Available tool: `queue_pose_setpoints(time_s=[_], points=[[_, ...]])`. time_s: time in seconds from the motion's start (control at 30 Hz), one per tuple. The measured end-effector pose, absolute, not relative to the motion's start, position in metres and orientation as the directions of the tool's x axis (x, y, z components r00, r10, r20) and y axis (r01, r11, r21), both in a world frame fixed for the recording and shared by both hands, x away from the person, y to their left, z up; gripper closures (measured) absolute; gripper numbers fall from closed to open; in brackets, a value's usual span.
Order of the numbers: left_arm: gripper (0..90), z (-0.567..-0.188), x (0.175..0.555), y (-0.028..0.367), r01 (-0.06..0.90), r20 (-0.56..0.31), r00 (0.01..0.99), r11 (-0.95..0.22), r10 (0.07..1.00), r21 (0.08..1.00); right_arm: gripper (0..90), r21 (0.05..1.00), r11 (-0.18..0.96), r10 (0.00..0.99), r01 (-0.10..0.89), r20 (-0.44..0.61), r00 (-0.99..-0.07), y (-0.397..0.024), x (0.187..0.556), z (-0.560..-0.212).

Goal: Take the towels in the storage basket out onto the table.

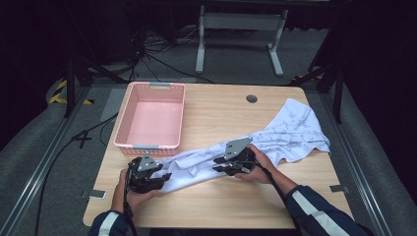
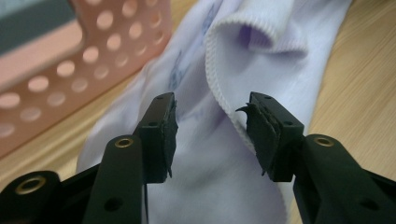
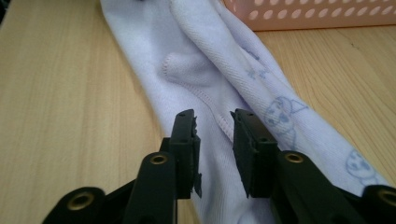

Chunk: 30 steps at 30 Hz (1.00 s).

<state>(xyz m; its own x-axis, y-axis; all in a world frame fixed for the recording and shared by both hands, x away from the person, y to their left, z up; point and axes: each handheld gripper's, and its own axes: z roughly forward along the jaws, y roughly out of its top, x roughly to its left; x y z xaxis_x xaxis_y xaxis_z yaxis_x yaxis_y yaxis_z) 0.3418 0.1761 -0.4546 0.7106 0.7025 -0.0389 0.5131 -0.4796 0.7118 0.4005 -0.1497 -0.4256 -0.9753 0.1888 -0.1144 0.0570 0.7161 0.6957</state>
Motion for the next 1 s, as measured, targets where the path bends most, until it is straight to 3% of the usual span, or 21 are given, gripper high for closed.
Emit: queue_pose_setpoints(time_s=[0.07,0.2,0.3,0.5,0.7,0.8,0.87,1.0], points=[[52.2,-0.461,0.345,0.177,0.517,-0.001,0.707,-0.517,0.707,0.682,70.5,0.699,0.713,0.193,0.052,-0.124,-0.973,-0.143,0.404,-0.429],[51.9,-0.466,0.35,0.176,0.534,-0.025,0.703,-0.504,0.711,0.679,72.1,0.645,0.763,0.204,0.049,-0.168,-0.964,-0.126,0.417,-0.432],[51.6,-0.468,0.35,0.177,0.528,-0.028,0.71,-0.506,0.704,0.682,81.8,0.61,0.79,0.206,0.052,-0.186,-0.961,-0.118,0.424,-0.439],[51.5,-0.469,0.35,0.18,0.536,-0.048,0.707,-0.491,0.706,0.687,86.7,0.654,0.753,0.23,0.077,-0.151,-0.961,-0.124,0.42,-0.431],[48.4,-0.466,0.346,0.18,0.529,-0.058,0.712,-0.481,0.699,0.699,86.6,0.693,0.718,0.185,0.069,-0.094,-0.978,-0.162,0.391,-0.397],[45.2,-0.453,0.337,0.179,0.471,-0.07,0.735,-0.433,0.674,0.769,86.6,0.707,0.703,0.172,0.08,-0.059,-0.983,-0.192,0.371,-0.386],[44.6,-0.44,0.33,0.176,0.434,-0.085,0.743,-0.381,0.664,0.817,86.5,0.709,0.698,0.168,0.096,-0.032,-0.985,-0.209,0.36,-0.385],[43.4,-0.43,0.326,0.165,0.407,-0.042,0.756,-0.42,0.653,0.811,86.6,0.686,0.717,0.157,0.124,0.015,-0.988,-0.239,0.337,-0.393]])
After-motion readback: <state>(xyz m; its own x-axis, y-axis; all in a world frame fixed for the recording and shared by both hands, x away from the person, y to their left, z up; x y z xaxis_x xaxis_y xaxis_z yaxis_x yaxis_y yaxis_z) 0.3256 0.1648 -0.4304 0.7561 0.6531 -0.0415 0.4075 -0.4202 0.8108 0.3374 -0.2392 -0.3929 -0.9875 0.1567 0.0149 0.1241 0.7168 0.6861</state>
